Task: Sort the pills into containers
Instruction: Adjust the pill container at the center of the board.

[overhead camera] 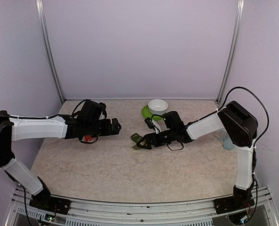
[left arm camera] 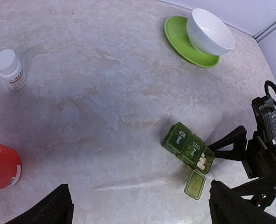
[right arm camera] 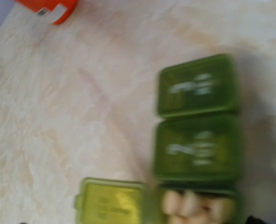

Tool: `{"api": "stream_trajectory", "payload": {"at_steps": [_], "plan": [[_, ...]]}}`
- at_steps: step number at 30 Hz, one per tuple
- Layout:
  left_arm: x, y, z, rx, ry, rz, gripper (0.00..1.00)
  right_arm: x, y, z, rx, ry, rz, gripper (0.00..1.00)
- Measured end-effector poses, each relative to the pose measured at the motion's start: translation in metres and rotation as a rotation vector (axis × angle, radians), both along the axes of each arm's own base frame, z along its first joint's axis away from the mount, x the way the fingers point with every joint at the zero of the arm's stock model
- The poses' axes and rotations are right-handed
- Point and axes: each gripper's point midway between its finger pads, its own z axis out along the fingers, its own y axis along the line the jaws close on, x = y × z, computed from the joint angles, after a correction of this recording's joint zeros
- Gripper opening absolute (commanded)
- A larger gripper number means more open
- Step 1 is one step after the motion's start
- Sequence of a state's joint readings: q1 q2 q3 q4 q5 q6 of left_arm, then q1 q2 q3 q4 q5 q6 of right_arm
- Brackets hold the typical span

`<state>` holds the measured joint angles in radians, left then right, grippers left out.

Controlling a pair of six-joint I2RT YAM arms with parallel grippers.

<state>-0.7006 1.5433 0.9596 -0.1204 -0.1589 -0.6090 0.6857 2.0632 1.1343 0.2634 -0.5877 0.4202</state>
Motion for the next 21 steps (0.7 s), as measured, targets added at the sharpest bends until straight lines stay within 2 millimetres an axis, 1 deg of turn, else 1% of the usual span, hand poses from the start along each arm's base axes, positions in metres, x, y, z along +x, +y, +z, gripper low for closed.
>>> {"api": "stream_trajectory", "payload": {"at_steps": [7, 13, 17, 21], "plan": [[-0.001, 0.007, -0.004, -0.003, 0.010, 0.022, 0.99, -0.026, 0.022, 0.000, 0.009, 0.000, 0.081, 1.00], [-0.001, 0.012, -0.006, -0.001, 0.014, 0.032, 0.99, -0.043, 0.041, 0.001, 0.015, 0.002, 0.137, 1.00], [-0.001, 0.015, -0.006, -0.001, 0.011, 0.039, 0.99, -0.044, 0.055, 0.001, 0.029, -0.004, 0.165, 1.00], [0.000, 0.018, -0.001, -0.008, -0.001, 0.048, 0.99, -0.042, 0.068, 0.002, 0.043, -0.016, 0.184, 1.00]]}}
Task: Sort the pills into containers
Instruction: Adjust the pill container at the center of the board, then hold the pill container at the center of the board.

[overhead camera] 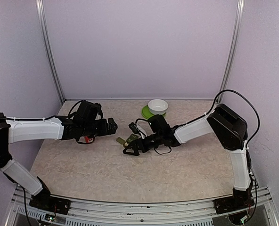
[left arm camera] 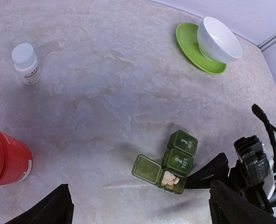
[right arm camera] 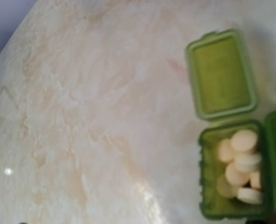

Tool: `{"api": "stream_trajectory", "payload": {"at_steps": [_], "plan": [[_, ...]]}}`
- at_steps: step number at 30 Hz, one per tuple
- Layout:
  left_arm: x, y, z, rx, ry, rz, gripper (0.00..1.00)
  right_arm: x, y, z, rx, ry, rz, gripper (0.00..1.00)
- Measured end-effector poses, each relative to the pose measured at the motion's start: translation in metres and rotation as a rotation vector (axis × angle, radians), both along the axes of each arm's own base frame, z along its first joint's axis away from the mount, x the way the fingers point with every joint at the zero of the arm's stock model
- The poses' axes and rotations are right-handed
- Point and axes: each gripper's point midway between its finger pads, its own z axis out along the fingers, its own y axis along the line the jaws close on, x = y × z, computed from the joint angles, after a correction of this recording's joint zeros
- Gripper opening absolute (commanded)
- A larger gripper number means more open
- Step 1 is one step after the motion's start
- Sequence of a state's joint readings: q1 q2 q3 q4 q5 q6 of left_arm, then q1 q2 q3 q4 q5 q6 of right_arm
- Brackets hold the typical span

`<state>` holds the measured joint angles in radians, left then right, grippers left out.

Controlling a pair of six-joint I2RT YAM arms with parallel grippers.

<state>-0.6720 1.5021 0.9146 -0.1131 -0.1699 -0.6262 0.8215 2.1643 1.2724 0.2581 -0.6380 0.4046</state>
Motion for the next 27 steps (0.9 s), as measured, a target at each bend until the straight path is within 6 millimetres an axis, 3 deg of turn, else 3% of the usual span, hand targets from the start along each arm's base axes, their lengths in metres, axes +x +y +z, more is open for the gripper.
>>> {"api": "stream_trajectory", "payload": {"at_steps": [6, 11, 13, 17, 22, 27], "plan": [[0.002, 0.005, 0.005, -0.008, -0.011, 0.012, 0.99, -0.002, 0.013, 0.001, 0.023, -0.004, 0.043, 1.00], [0.004, 0.006, 0.005, -0.011, -0.014, 0.014, 0.99, -0.011, 0.011, 0.006, 0.017, -0.010, 0.083, 1.00], [0.005, 0.006, 0.007, -0.016, -0.019, 0.010, 0.99, -0.014, 0.005, 0.017, 0.011, -0.021, 0.094, 0.98], [0.006, 0.001, 0.011, -0.034, -0.035, -0.007, 0.99, -0.012, -0.010, 0.060, 0.052, -0.070, 0.094, 0.98], [0.007, -0.006, 0.011, -0.058, -0.050, -0.041, 0.99, 0.022, -0.037, 0.093, 0.080, -0.140, 0.008, 1.00], [0.009, -0.015, -0.004, -0.073, -0.037, -0.070, 0.98, 0.060, -0.053, 0.086, 0.024, -0.175, -0.082, 1.00]]}}
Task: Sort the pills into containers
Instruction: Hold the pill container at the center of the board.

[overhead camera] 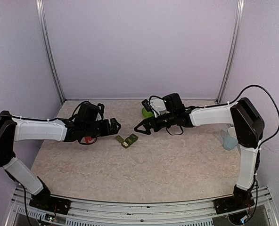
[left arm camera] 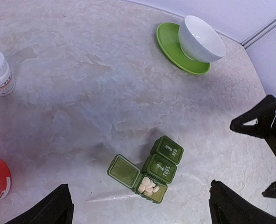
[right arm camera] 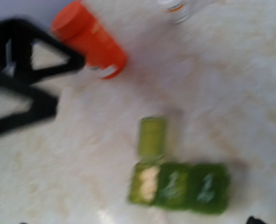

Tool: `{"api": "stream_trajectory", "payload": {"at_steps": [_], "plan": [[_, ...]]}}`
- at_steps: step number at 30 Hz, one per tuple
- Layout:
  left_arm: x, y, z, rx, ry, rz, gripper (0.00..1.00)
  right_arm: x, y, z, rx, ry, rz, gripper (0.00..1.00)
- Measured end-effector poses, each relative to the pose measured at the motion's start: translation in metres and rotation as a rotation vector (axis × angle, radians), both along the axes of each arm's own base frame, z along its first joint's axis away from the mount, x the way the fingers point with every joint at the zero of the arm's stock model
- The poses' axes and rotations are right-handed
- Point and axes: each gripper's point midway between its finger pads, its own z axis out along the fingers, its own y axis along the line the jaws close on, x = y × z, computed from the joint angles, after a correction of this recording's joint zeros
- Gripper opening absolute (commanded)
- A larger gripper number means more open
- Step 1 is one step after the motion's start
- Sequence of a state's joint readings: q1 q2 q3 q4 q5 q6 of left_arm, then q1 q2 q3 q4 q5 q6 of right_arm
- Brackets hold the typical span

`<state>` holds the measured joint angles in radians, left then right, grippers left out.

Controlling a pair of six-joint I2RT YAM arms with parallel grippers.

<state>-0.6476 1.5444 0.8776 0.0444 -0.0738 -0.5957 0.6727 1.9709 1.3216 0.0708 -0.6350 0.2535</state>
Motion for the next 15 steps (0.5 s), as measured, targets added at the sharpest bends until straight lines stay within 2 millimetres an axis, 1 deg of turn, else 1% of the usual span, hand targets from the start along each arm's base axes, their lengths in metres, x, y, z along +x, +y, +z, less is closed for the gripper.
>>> {"api": "stream_trajectory", "payload": {"at_steps": [2, 5, 8, 12, 15], "plan": [[0.000, -0.002, -0.008, -0.002, 0.012, -0.010, 0.97, 0.014, 0.006, -0.005, -0.015, -0.015, -0.015, 1.00], [0.000, -0.005, -0.020, 0.003, 0.031, -0.017, 0.97, 0.029, 0.015, -0.016, -0.031, -0.021, -0.018, 1.00], [0.001, -0.005, -0.029, 0.007, 0.042, -0.019, 0.97, 0.040, 0.022, -0.035, -0.053, -0.011, -0.019, 1.00], [0.003, -0.003, -0.039, 0.006, 0.051, -0.017, 0.96, 0.045, 0.022, -0.063, -0.095, 0.017, -0.019, 0.98], [0.006, -0.002, -0.046, -0.009, 0.055, -0.015, 0.96, 0.046, 0.023, -0.076, -0.112, 0.030, -0.013, 0.94]]}}
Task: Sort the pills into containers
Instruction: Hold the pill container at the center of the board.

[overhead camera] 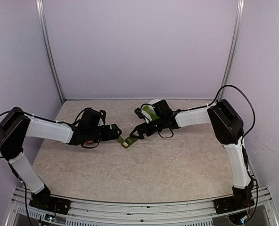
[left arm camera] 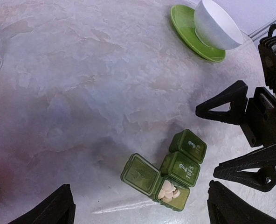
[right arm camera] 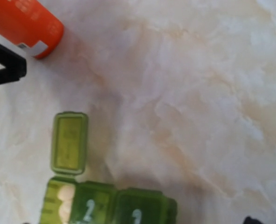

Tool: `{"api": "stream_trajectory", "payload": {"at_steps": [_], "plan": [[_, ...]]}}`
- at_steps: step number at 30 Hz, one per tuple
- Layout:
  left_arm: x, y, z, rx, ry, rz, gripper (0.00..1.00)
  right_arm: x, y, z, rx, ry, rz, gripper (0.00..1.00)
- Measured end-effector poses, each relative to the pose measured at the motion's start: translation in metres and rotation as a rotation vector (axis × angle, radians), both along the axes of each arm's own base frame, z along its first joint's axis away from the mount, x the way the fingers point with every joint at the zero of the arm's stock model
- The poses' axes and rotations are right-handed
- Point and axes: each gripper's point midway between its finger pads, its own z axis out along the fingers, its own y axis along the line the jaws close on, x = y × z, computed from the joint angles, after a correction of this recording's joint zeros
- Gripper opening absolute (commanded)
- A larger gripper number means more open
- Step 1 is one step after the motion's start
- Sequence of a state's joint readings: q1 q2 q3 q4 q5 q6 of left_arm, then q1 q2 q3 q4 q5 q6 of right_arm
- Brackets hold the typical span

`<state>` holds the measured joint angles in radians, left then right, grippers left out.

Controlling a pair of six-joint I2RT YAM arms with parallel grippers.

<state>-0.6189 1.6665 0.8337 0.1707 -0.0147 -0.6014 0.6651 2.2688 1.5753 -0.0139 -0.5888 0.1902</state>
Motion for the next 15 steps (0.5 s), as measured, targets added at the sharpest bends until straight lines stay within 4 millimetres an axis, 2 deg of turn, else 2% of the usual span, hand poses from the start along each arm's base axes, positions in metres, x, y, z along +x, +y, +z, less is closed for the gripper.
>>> {"api": "stream_trajectory", "payload": {"at_steps": [7, 11, 15], "plan": [[0.007, -0.004, -0.011, -0.053, -0.002, -0.007, 0.94, -0.002, 0.003, -0.016, -0.001, 0.022, 0.026, 0.81], [0.010, -0.009, -0.016, -0.075, -0.006, -0.019, 0.93, -0.004, 0.006, -0.019, 0.020, 0.031, 0.040, 0.78], [0.013, -0.014, -0.020, -0.091, -0.013, -0.031, 0.92, -0.004, 0.011, -0.020, 0.051, 0.035, 0.049, 0.70]]}}
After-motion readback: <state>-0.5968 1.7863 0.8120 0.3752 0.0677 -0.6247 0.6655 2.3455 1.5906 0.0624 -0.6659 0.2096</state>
